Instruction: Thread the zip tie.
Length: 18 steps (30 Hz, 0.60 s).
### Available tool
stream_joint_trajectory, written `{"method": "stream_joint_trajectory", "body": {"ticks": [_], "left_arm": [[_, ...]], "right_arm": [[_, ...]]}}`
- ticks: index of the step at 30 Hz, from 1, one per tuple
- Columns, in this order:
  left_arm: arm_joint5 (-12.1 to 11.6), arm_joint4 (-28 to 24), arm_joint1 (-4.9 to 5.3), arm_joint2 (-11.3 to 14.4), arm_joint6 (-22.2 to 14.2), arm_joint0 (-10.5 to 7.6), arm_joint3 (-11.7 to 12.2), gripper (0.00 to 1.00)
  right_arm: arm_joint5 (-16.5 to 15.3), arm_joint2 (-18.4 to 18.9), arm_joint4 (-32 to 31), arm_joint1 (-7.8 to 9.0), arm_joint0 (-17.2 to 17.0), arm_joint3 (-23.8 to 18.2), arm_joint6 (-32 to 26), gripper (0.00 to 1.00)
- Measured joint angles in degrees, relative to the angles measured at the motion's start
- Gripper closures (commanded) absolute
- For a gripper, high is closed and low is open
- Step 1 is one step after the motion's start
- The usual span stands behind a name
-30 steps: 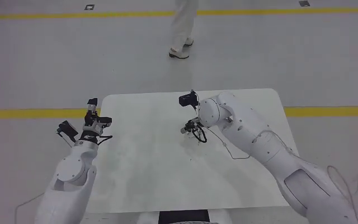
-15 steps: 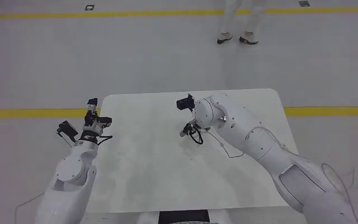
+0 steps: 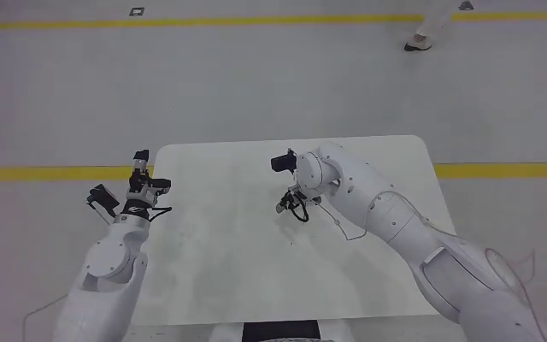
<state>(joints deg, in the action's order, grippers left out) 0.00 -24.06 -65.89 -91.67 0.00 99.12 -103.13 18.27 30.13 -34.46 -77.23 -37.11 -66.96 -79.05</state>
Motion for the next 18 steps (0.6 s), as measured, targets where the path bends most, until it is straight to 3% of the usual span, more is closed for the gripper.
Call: {"method": "stream_joint_trajectory", "body": {"ticks": [15, 16, 17, 18], "left_arm": [[0.0, 0.0, 0.0, 0.0, 0.0, 0.0, 0.0, 0.0], [0.0, 0.0, 0.0, 0.0, 0.0, 0.0, 0.0, 0.0], [0.0, 0.0, 0.0, 0.0, 0.0, 0.0, 0.0, 0.0], [0.0, 0.0, 0.0, 0.0, 0.0, 0.0, 0.0, 0.0]], "right_arm": [[-0.59, 0.19, -1.0, -0.18, -0.19, 0.71, 0.36, 0.0], [-0.46, 0.22, -1.08, -0.24, -0.19, 0.83, 0.31, 0.08], [-0.3, 0.26, -1.18, -0.29, -0.19, 0.98, 0.27, 0.35], [-0.1, 0.33, -1.31, -0.34, -0.19, 1.14, 0.22, 0.53]]}}
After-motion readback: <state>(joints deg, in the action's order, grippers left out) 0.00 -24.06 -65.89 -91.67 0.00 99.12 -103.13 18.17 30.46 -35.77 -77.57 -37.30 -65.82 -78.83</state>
